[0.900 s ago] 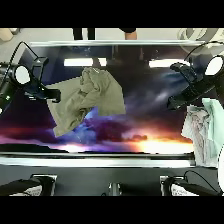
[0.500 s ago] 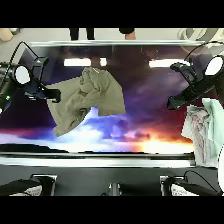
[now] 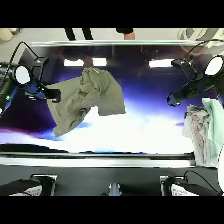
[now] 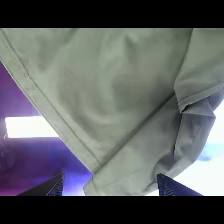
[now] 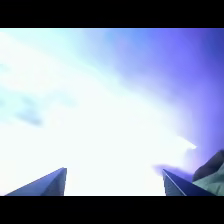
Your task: Fold the shirts.
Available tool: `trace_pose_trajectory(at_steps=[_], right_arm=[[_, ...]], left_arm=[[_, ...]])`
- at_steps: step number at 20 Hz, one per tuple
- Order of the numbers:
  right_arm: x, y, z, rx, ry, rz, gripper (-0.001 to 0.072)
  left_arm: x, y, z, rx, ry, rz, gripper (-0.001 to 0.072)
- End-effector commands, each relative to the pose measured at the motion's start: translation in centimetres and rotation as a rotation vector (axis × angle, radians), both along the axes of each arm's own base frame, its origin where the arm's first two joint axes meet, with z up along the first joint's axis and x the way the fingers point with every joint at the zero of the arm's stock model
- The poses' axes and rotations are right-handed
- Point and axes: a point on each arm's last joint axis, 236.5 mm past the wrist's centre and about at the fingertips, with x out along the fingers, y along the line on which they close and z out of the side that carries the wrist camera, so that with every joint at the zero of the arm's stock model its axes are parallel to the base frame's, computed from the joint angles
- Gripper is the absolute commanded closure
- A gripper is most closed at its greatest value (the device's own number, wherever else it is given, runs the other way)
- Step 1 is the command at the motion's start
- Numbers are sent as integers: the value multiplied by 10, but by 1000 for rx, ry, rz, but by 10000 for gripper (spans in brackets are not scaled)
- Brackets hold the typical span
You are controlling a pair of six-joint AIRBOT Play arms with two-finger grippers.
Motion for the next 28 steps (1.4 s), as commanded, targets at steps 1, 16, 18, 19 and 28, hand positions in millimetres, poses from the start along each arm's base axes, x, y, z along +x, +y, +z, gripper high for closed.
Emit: trace_pose_trajectory(at_steps=[1,16,18,19,28], right_arm=[[31,-3,10,-7,-139,-12,91],[38,5,14,44,-163,-51,84],[32,7,10,42,-134,-29,84],[28,8,5,44,-105,-22,85],[-1,67,-29,289,120,104,87]], left_arm=[[22,-6,7,-33,-100,20,-13],[33,12,9,8,-135,39,-13],[8,34,-3,42,-7,59,-13],[-10,45,-13,28,76,107,-13],[-95,35,-112,-502,381,387,-2]])
